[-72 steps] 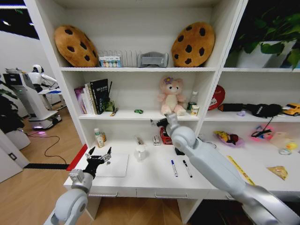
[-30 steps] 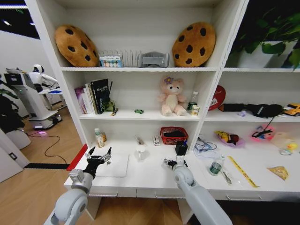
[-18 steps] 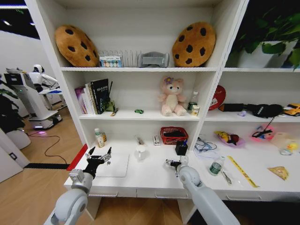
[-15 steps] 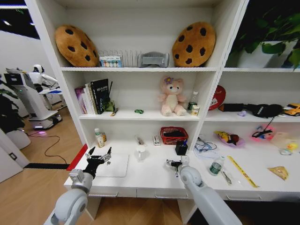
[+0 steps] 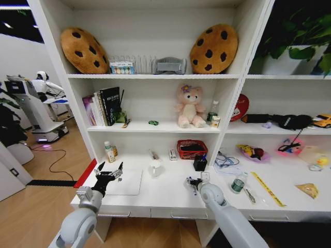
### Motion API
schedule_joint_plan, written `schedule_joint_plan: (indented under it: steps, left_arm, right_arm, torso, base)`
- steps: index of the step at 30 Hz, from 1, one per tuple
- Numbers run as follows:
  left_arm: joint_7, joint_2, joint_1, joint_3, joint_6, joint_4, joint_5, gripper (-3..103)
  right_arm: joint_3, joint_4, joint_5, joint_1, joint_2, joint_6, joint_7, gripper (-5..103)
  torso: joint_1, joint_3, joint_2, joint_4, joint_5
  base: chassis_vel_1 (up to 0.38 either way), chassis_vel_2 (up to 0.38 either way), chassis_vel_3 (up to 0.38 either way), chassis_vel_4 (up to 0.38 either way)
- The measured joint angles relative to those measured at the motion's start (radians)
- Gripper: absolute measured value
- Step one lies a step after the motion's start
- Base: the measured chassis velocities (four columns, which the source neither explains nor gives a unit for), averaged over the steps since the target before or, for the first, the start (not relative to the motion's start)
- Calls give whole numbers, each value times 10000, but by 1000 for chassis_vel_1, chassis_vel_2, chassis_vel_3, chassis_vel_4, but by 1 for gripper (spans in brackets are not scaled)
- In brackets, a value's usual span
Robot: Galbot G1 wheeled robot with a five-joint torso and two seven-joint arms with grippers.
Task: Organize the objects on the table.
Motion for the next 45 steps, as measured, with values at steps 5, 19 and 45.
schedule_joint_plan:
  steps: [5, 19, 45]
  left_arm:
    - [0, 0, 0, 0, 0, 0, 0, 100]
    - [0, 0, 0, 0, 0, 0, 0, 100]
    - [0, 0, 0, 0, 0, 0, 0, 100]
  right_arm:
    - [-3, -60, -6, 18, -50, 17, -82, 68]
    - [-84, -467, -4, 249, -68, 31, -650, 59]
    - [-308, -737, 317, 631, -20, -301, -329, 55]
  torso:
    - [0, 0, 0, 0, 0]
    - [0, 0, 0, 0, 0]
    - [-1, -1, 0, 0, -2]
  base:
    - [0, 0, 0, 0]
    - [0, 0, 0, 0]
    - [0, 0, 0, 0]
